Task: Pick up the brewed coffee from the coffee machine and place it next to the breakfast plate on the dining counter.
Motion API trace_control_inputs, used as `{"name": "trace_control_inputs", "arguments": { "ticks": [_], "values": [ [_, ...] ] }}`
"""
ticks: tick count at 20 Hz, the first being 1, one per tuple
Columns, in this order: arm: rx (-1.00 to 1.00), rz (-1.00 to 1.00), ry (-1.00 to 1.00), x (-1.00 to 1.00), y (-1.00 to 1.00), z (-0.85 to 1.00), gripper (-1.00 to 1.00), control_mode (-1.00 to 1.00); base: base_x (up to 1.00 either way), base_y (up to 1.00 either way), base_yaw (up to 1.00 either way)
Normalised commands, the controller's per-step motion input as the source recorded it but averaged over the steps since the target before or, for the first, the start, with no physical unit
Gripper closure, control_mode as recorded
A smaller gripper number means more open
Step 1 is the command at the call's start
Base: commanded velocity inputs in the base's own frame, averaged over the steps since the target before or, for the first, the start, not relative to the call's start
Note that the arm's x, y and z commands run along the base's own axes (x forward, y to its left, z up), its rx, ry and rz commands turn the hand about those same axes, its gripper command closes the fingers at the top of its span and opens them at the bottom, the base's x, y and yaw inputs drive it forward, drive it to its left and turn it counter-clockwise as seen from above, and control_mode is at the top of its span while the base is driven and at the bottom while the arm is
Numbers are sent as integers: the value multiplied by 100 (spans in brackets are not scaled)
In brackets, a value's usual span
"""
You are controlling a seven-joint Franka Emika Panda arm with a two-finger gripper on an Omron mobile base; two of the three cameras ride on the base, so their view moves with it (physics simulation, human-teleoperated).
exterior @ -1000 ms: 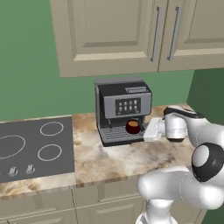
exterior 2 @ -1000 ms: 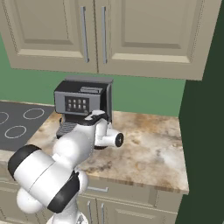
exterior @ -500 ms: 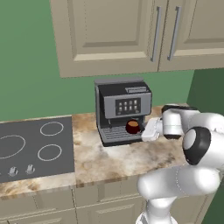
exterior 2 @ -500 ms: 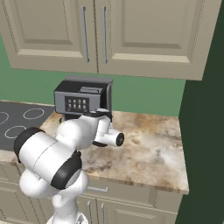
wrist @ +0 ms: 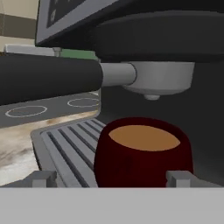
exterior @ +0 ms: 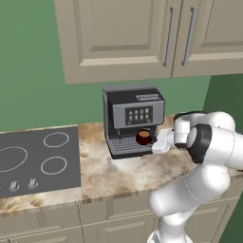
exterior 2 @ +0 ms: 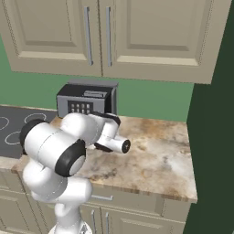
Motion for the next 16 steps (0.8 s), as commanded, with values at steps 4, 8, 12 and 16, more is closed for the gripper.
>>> {"name": "trace_control_inputs", "arguments": {
  "ticks": [4, 8, 12, 16],
  "values": [
    [0, 0, 0, 28, -4, -1, 100, -100, 0, 0, 0],
    [0, 0, 0, 28, 0, -2, 100, -100, 0, 0, 0],
    [0, 0, 0, 9, -2, 0, 100, -100, 0, 0, 0],
    [0, 0, 0, -15, -26, 0, 100, -100, 0, 0, 0]
  ]
}}
